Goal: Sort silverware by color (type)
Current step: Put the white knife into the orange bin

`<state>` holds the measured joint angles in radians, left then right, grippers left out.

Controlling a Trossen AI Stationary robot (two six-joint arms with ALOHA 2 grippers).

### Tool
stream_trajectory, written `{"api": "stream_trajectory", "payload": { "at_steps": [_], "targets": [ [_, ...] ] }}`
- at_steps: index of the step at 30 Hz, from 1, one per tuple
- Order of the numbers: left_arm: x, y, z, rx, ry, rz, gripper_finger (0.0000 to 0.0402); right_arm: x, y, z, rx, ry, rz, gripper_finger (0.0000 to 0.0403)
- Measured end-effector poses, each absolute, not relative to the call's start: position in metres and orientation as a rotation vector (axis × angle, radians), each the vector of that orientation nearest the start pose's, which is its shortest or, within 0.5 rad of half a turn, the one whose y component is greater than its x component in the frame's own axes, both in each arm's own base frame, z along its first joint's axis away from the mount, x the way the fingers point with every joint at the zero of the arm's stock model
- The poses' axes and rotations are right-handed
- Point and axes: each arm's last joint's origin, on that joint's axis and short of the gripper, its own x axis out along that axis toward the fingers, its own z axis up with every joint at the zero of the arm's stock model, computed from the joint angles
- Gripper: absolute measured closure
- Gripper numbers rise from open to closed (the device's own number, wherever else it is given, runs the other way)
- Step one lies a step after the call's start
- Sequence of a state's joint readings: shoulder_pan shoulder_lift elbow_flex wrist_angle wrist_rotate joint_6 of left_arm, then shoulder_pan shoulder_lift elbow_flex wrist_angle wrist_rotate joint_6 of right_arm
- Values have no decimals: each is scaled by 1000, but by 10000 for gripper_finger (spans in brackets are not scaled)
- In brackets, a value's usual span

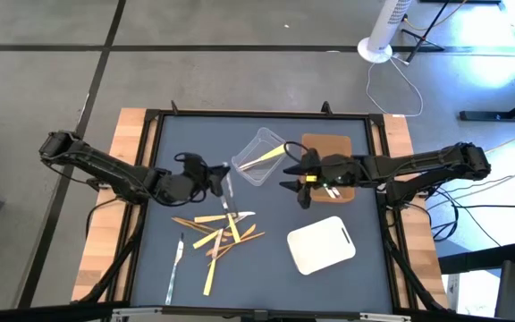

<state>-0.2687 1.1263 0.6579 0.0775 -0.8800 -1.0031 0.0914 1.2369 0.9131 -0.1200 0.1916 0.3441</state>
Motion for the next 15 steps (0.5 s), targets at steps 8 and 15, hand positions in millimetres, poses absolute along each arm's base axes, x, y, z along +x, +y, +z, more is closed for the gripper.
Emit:
{"api": "stream_trajectory", "payload": {
  "at_steps": [8,15],
  "targets": [
    [245,-38,251,-698,-81,732,341,297,22,285,253,293,-144,204],
    [266,-33,238,-697,-117,725,341,323,24,266,215,241,-130,204]
  ]
}}
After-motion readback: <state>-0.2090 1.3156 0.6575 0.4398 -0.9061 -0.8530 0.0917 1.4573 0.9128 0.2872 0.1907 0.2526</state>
